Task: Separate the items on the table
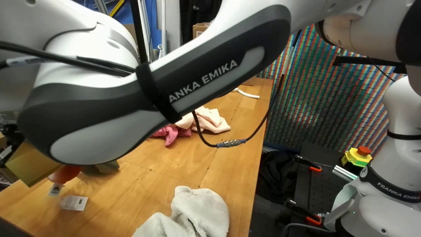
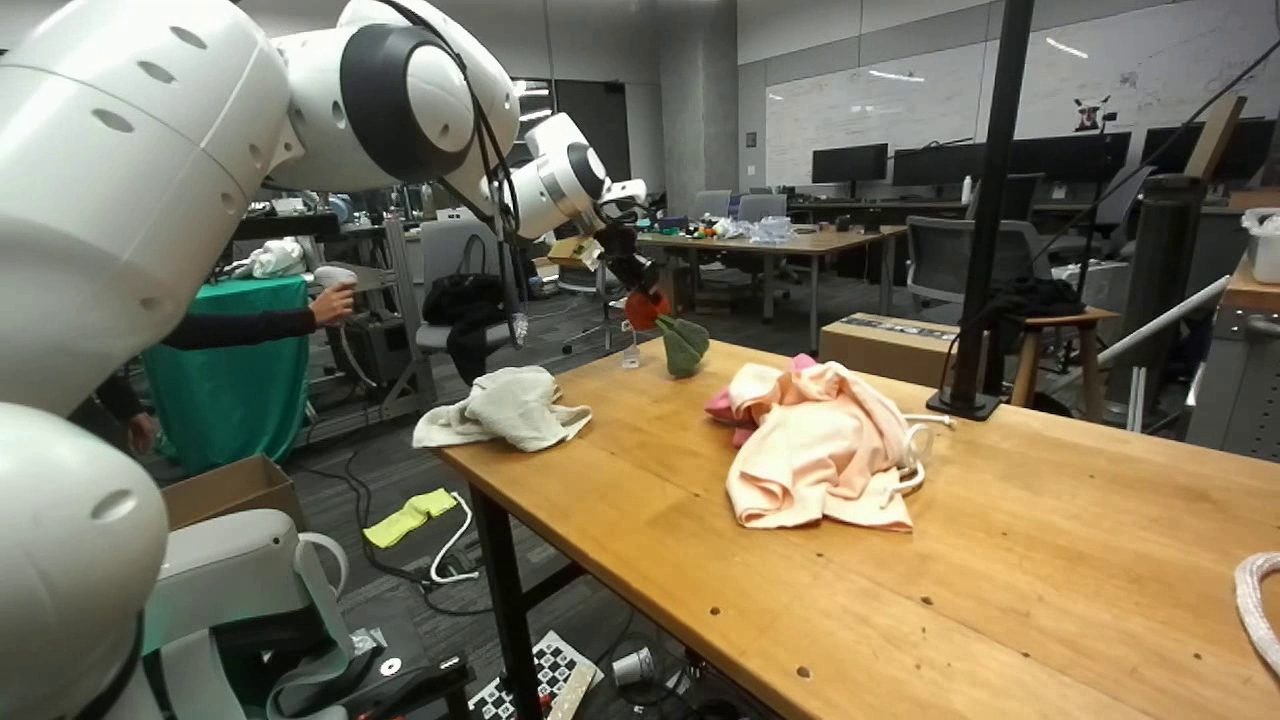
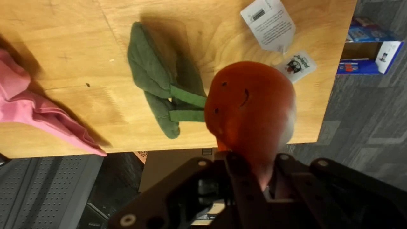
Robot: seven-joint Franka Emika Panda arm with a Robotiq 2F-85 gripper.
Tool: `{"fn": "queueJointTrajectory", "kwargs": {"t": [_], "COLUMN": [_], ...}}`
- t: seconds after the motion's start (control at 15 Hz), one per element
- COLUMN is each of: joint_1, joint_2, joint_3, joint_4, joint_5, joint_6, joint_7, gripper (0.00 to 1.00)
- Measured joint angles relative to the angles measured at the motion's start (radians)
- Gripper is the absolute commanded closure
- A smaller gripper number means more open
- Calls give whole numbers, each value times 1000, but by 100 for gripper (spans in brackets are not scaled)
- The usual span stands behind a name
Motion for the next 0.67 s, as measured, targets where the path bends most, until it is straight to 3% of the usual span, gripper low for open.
{"fn": "queueJointTrajectory", "kwargs": {"t": [0.07, 0.13, 0.67], "joint_1": [1, 2, 1], "joint_2": [11, 20, 42], "joint_3": [-7, -13, -24], "joint_4": [4, 11, 37], "joint_5": [-2, -3, -3], "joint_6": [7, 8, -22], "joint_7": [22, 38, 61], "gripper": [60, 59, 1]}}
